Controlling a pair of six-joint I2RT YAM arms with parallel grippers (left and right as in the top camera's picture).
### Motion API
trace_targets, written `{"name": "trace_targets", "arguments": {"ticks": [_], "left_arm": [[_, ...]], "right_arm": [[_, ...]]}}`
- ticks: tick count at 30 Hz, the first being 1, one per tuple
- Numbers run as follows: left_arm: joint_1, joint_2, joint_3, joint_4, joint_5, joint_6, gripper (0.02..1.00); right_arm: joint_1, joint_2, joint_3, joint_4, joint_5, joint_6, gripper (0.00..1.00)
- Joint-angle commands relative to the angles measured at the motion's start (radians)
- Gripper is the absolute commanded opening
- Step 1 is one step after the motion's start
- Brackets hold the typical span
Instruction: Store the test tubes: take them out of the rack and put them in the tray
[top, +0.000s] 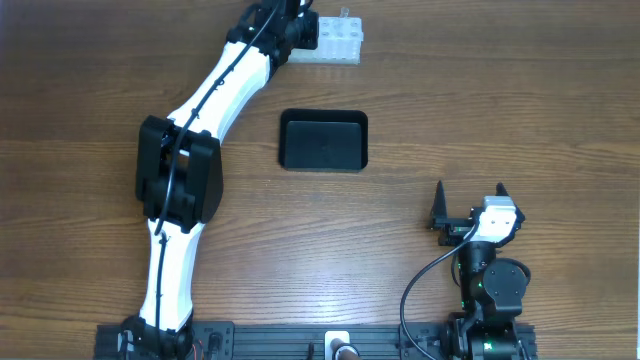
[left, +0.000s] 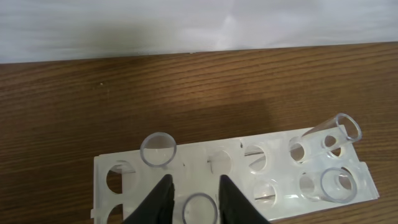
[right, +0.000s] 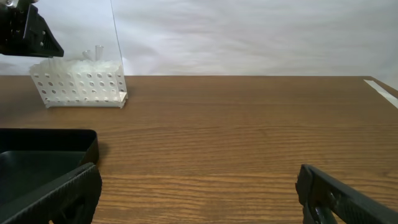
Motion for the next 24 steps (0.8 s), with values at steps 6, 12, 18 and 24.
{"name": "trace_targets", "arguments": {"ticks": [6,12,18,24], "left_arm": [[-0.004,0.034,0.026,-0.001,0.013,0.003,0.134],[-0.004,0.034,0.026,-0.001,0.013,0.003,0.088],[-0.009,0.026,0.026,-0.002,0.013,0.003,0.084],[-0.018,-0.014,0.026,-0.002,0.013,0.003,0.077]], "right_arm": [[-0.006,-0.011,-0.006,-0.003,-0.005,-0.008,0.991],[-0.006,-0.011,-0.006,-0.003,-0.005,-0.008,0.993],[-0.006,-0.011,-0.006,-0.003,-0.005,-0.008,0.991],[-0.006,-0.011,-0.006,-0.003,-0.005,-0.008,0.993]]}}
